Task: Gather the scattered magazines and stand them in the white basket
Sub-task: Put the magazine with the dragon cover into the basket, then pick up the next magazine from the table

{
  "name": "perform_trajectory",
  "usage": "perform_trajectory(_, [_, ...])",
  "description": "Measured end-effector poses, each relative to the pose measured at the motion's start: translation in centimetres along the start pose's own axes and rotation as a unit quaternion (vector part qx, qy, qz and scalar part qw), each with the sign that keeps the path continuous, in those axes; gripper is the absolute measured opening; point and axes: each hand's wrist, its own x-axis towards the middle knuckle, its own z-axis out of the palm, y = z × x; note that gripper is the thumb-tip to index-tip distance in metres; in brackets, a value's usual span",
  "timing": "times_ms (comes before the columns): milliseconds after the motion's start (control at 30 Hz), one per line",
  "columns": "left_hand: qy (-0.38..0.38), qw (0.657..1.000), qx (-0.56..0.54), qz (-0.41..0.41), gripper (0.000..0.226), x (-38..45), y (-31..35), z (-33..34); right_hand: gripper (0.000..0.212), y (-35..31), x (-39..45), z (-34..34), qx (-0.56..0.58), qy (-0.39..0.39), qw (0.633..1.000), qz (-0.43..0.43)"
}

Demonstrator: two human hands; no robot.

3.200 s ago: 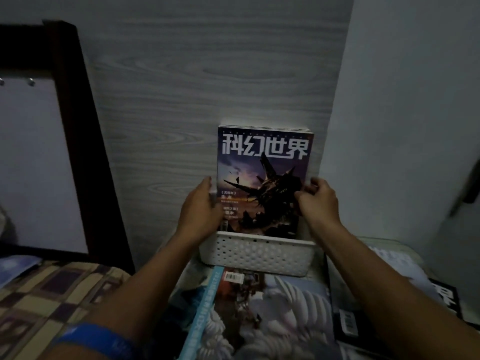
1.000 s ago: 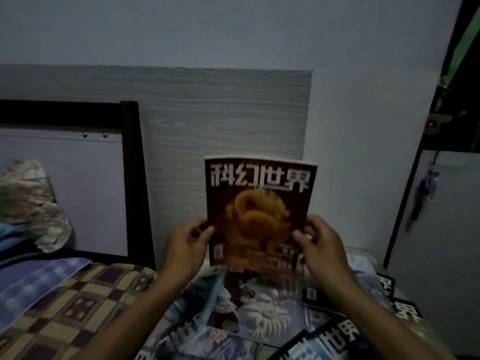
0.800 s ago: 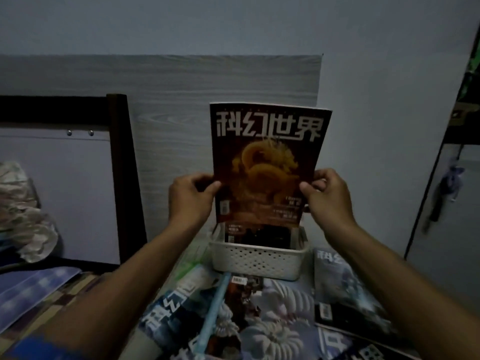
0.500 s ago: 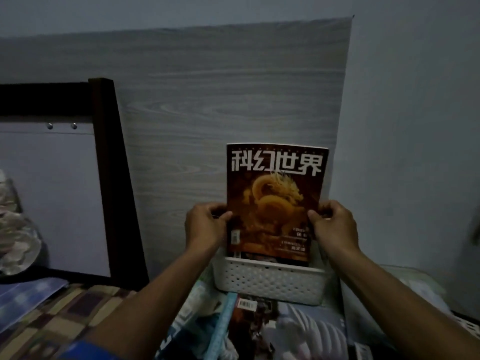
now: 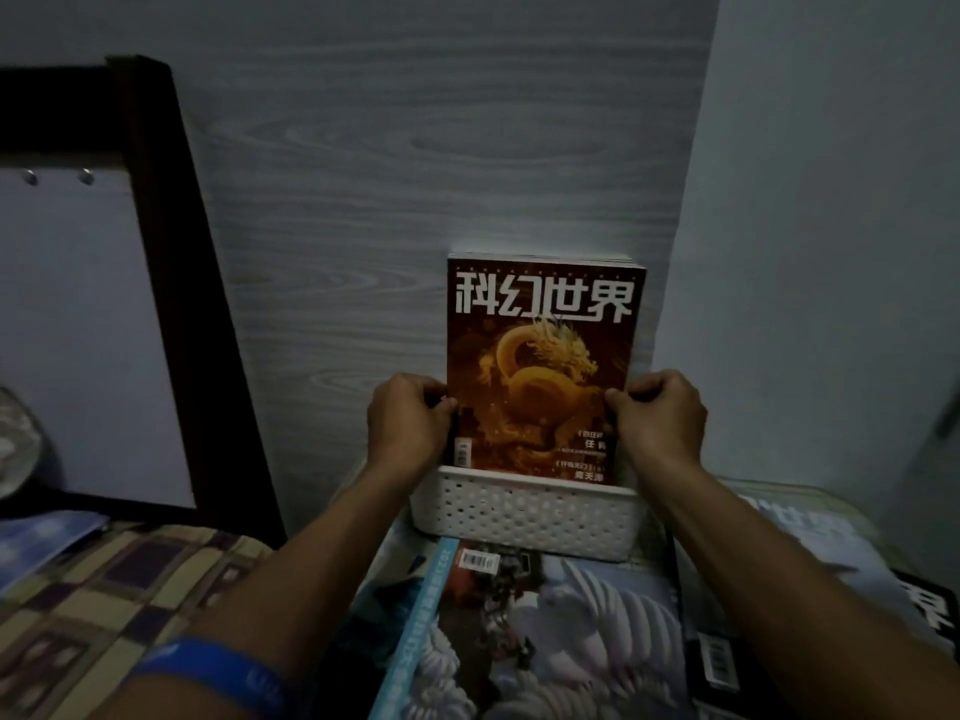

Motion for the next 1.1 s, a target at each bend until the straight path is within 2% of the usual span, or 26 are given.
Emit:
perform_trajectory(67, [-0.003, 1.0, -0.013, -0.019, 0.022, -0.7, 0.6, -0.6, 0.016, -0.6, -0.7, -0.6, 0.003, -0.004, 1.0, -0.009])
perform_trajectory(133, [0.031, 0.999, -0.022, -0.019, 0.032, -2.3, 1.3, -1.7, 0.009, -1.3, -1.9, -2.2, 0.031, -0.007, 0.999, -0.022])
perform_trajectory(233, [0.061, 0.995, -0.014, 0.072, 0.026, -5.8, 2.6, -3.5, 0.008, -1.9, -4.4, -6.1, 0.045, -0.026, 0.997, -0.058])
perform_trajectory(300, [0.006, 0.993, -0.01, 0.114, 0.021, -9.0, 3.6, -4.4, 0.009, -1.6, -6.6, -9.6, 0.039, -0.079, 0.994, -0.072])
perform_trajectory(367, [-0.105, 0.985, 0.011, 0.135, 0.015, -12.4, 5.1, -5.1, 0.012, -0.9, -8.9, -12.9, 0.032, -0.138, 0.989, -0.043])
perform_trajectory(433, [-0.212, 0.961, 0.046, 0.172, 0.006, -15.9, 7.2, -5.3, 0.015, 0.4, -11.2, -16.4, 0.027, -0.168, 0.985, -0.003])
perform_trajectory(500, [-0.269, 0.938, 0.075, 0.204, 0.014, -19.3, 9.4, -4.9, 0.015, 1.9, -13.1, -19.7, 0.009, -0.177, 0.984, 0.01])
perform_trajectory(600, [-0.386, 0.895, 0.153, 0.16, 0.045, -23.8, 12.2, -3.2, 0.014, 3.5, -15.5, -24.8, -0.098, -0.205, 0.974, -0.015])
perform_trajectory(633, [-0.419, 0.876, 0.191, 0.144, 0.055, -24.8, 12.9, -2.6, 0.013, 4.0, -16.1, -26.4, -0.158, -0.225, 0.961, -0.034])
perform_trajectory(700, [-0.442, 0.851, 0.248, 0.136, 0.06, -26.0, 13.7, -1.7, 0.013, 4.4, -17.6, -29.1, -0.284, -0.285, 0.913, -0.069])
perform_trajectory(733, [-0.445, 0.85, 0.251, 0.126, 0.061, -26.2, 14.0, -1.5, 0.015, 4.4, -18.4, -30.2, -0.328, -0.319, 0.886, -0.078])
perform_trajectory(800, [-0.444, 0.865, 0.219, 0.084, 0.082, -26.3, 14.3, -1.7, 0.025, 4.2, -20.1, -31.6, -0.386, -0.368, 0.84, -0.1])
perform_trajectory(867, [-0.425, 0.884, 0.187, 0.052, 0.096, -26.5, 14.4, -2.5, 0.035, 4.3, -21.7, -32.0, -0.429, -0.377, 0.808, -0.146])
perform_trajectory(967, [-0.408, 0.893, 0.187, 0.029, 0.096, -26.8, 13.6, -4.9, 0.035, 4.3, -23.3, -31.8, -0.46, -0.346, 0.796, -0.189])
perform_trajectory(1100, [-0.452, 0.854, 0.253, 0.053, 0.081, -27.6, 11.7, -8.4, 0.025, 3.5, -24.3, -31.3, -0.413, -0.356, 0.823, -0.161])
